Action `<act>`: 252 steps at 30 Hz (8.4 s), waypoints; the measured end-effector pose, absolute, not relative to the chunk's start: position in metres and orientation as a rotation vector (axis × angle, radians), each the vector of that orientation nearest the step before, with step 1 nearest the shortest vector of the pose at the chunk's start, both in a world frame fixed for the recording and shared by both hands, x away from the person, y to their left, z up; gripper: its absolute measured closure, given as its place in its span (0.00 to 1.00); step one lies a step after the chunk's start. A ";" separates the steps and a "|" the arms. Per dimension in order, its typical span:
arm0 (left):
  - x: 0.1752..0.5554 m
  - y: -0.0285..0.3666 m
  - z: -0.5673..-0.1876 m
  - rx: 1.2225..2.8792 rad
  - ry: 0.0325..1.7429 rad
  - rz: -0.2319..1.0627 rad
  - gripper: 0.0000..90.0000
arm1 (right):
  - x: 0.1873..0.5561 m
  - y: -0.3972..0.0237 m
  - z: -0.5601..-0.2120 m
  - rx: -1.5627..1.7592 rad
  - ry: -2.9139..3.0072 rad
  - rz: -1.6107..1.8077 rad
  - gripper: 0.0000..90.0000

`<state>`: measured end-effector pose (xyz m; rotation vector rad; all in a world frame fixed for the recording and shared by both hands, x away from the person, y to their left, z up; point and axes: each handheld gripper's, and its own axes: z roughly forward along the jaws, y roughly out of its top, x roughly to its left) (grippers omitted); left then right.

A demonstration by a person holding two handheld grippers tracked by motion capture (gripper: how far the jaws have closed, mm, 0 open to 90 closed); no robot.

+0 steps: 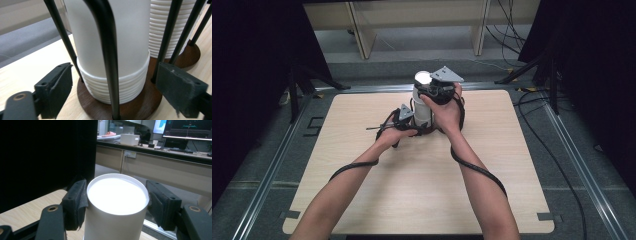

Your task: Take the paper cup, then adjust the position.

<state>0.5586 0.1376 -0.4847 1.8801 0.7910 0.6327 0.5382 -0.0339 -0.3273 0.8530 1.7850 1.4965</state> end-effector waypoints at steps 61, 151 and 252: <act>0.411 0.193 -0.466 1.735 0.605 0.640 0.01 | 0.438 -0.073 -0.346 0.817 1.848 1.612 0.41; 0.392 0.179 -0.478 1.724 0.596 0.559 0.00 | 0.445 -0.152 -0.462 1.663 1.693 2.005 0.41; 0.434 0.108 -0.490 1.751 0.490 0.538 0.14 | 0.453 -0.140 -0.459 1.874 1.636 2.186 0.41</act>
